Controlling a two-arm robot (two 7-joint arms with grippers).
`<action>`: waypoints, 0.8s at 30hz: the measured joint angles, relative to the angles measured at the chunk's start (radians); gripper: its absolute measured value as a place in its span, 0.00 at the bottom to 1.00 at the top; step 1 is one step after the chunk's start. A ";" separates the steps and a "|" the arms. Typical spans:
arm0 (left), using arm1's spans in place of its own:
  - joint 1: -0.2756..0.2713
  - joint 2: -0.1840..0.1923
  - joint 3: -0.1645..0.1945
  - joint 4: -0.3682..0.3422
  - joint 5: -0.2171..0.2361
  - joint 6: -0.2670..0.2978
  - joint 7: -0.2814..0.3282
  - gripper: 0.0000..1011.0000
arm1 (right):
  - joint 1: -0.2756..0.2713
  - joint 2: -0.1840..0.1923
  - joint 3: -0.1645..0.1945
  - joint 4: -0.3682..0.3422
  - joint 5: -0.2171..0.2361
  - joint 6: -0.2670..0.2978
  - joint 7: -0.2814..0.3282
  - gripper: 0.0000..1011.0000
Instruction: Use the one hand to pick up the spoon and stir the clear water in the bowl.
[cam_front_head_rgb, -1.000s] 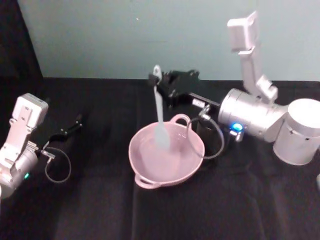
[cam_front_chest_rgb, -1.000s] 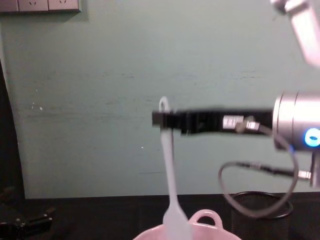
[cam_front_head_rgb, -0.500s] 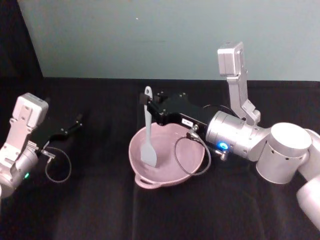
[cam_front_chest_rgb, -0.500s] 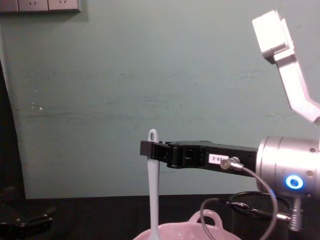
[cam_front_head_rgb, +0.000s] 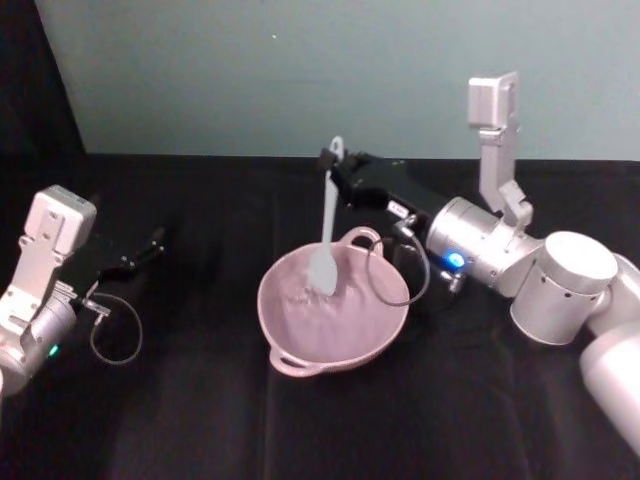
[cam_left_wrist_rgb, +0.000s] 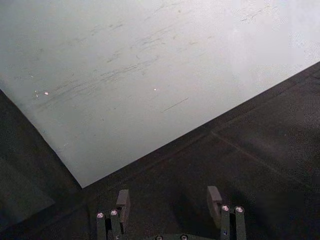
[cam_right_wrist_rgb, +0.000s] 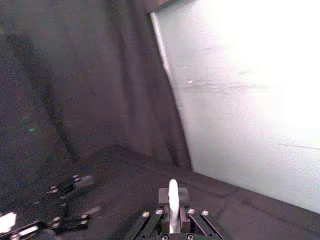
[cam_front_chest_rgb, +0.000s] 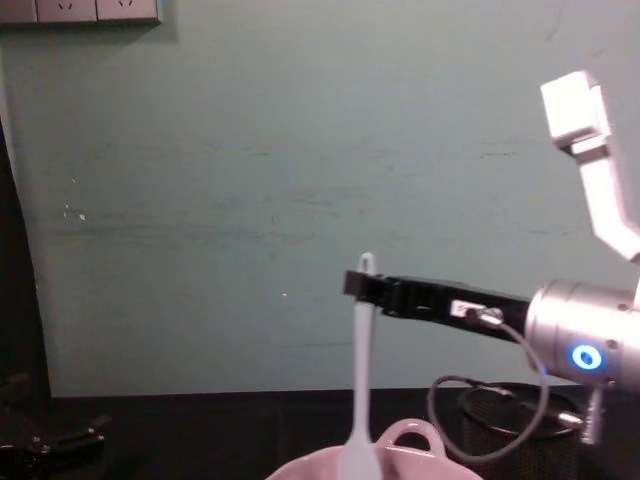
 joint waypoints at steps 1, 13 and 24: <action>0.000 0.000 0.000 0.000 0.000 0.000 0.000 1.00 | -0.002 0.002 0.006 0.000 -0.001 -0.001 -0.004 0.11; 0.000 0.000 0.000 0.000 0.000 0.000 0.000 1.00 | -0.090 0.069 0.071 -0.129 -0.039 0.012 -0.058 0.11; 0.000 0.000 0.000 0.000 0.000 0.000 0.000 1.00 | -0.165 0.077 0.061 -0.237 -0.052 0.027 -0.051 0.11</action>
